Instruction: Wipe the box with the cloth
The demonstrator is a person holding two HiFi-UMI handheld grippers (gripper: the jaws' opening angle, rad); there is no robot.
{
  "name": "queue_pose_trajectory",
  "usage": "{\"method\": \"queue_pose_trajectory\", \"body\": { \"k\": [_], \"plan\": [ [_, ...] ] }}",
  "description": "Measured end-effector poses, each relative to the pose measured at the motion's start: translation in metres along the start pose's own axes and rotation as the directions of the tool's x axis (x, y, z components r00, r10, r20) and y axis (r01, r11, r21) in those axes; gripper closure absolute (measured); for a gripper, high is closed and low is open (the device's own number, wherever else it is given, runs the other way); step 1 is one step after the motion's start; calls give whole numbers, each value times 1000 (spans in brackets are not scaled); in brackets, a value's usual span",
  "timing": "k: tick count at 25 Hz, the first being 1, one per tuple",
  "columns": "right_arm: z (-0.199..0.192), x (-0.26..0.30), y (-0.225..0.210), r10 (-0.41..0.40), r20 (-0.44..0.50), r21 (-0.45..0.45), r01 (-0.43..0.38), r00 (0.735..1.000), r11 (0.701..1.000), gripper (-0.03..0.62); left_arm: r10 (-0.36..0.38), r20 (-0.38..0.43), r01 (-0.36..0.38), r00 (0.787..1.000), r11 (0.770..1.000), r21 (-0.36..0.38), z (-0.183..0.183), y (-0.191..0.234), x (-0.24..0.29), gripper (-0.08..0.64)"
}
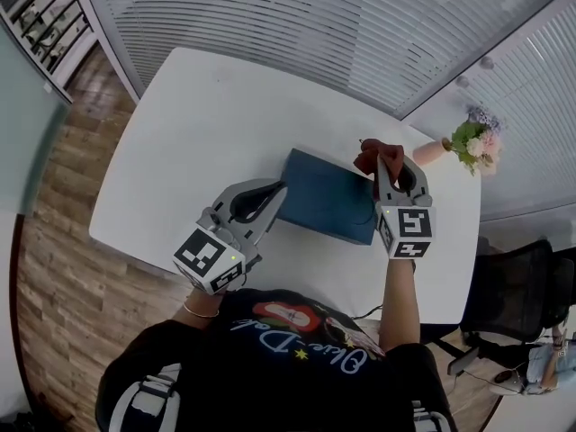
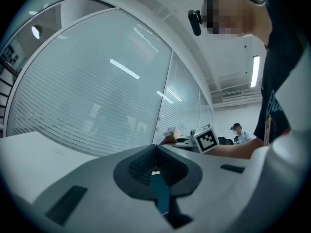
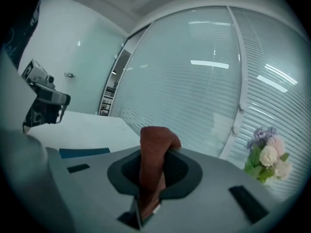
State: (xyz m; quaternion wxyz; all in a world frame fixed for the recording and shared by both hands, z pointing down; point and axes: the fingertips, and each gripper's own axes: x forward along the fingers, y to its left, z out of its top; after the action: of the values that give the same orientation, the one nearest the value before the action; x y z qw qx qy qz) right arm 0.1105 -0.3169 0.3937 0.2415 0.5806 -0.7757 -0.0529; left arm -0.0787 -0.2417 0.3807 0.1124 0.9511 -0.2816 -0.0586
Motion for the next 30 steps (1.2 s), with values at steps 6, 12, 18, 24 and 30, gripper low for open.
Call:
{"method": "queue_pose_trajectory", "body": {
  "k": [6,12,18,24,30],
  "plan": [
    [56,25,93,236,114,-111,-223,965,968,549,19,10,-19,1000,1000,6,4,4,-7,555],
    [34,51,176,425,-26,-241,-418,905,876,549,46,20,-46,999,999,6,8,9,-15,555],
    [-7,56,204,503,-183,-266,-535,845,802,549,62,15,-62,998,998,3,4,12,-15,555],
    [-15,53,202,513,-248,-233,-565,822,791,549,48,13,-48,999,999,8,6,6,-13,555],
    [-29,48,181,480,-296,-194,-544,826,816,549,45,8,-45,999,999,9,4,3,-11,555]
  ]
}}
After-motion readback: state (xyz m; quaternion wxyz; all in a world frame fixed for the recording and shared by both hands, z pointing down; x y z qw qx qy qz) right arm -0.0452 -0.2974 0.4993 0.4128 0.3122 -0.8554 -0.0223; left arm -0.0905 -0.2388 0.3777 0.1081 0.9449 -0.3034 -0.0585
